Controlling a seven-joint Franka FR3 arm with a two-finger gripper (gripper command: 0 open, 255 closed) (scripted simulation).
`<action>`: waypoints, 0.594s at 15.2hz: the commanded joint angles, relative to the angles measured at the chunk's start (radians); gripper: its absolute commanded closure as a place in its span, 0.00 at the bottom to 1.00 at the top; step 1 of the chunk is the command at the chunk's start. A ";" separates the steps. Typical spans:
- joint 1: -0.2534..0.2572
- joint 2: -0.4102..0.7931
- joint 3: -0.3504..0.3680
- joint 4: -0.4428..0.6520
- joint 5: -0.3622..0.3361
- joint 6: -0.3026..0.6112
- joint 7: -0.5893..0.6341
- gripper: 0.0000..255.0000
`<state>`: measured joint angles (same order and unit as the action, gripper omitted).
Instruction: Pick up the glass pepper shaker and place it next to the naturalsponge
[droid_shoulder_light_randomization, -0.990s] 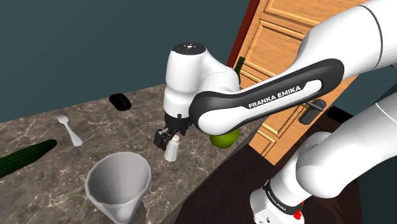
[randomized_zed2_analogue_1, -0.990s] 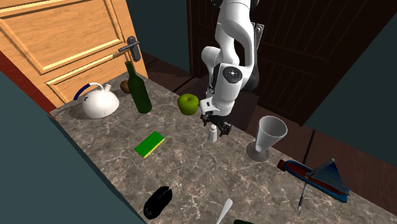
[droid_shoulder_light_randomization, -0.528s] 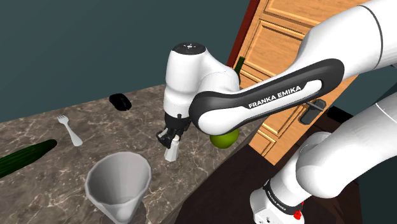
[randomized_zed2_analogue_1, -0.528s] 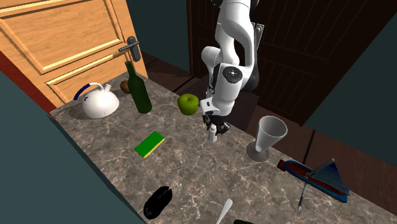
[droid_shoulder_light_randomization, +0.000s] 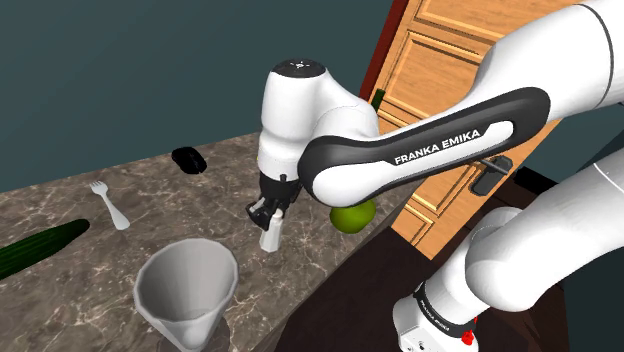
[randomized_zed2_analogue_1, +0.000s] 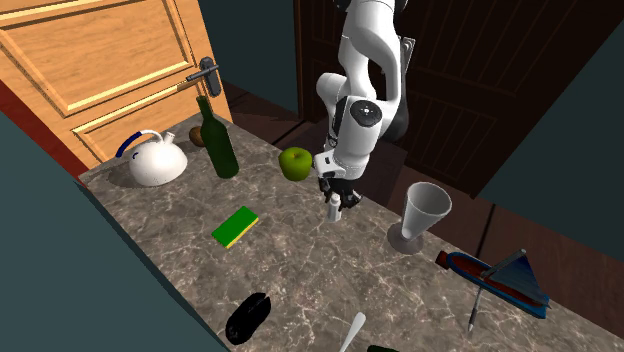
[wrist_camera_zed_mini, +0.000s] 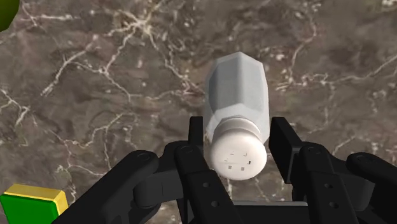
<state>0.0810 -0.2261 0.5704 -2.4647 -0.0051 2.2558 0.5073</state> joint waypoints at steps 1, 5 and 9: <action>0.004 -0.019 -0.006 0.013 0.011 -0.030 -0.012 1.00; 0.009 -0.052 -0.018 0.042 0.029 -0.088 -0.031 1.00; 0.014 -0.081 -0.029 0.074 0.041 -0.145 -0.047 1.00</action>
<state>0.0940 -0.3014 0.5437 -2.3996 0.0337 2.1248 0.4638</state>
